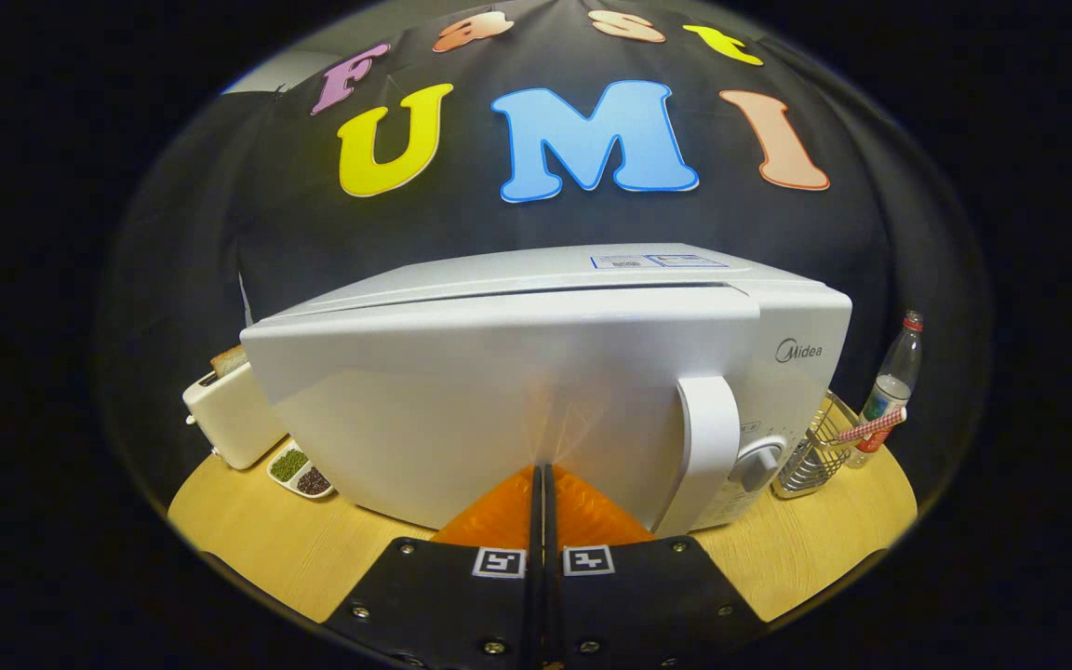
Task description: Open the microwave, put the food inside, and close the microwave door.
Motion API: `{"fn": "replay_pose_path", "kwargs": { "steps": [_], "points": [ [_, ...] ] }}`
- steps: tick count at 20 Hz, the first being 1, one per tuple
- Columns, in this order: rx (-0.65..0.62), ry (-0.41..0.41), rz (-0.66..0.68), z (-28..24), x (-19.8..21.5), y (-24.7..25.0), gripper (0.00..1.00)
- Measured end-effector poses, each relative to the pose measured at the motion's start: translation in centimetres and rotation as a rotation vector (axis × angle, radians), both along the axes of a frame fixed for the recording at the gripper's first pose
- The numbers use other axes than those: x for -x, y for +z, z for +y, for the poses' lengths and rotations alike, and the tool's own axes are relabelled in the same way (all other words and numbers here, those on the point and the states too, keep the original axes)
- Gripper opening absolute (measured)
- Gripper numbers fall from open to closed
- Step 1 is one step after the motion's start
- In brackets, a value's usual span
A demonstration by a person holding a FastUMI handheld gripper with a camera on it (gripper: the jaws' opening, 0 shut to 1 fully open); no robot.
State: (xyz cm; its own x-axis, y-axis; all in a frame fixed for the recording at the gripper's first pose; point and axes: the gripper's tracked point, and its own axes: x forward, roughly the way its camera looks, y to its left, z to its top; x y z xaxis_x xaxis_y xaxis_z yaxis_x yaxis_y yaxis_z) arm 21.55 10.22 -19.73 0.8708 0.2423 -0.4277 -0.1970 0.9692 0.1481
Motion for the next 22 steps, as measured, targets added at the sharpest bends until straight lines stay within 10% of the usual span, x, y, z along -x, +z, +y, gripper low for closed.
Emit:
{"fn": "replay_pose_path", "kwargs": {
  "steps": [12,22],
  "points": [
    [0.047,-0.002,-0.055,-0.2,0.3,1.7,0.00],
    [0.083,0.015,-0.256,0.4,9.9,11.4,0.01]
  ]
}}
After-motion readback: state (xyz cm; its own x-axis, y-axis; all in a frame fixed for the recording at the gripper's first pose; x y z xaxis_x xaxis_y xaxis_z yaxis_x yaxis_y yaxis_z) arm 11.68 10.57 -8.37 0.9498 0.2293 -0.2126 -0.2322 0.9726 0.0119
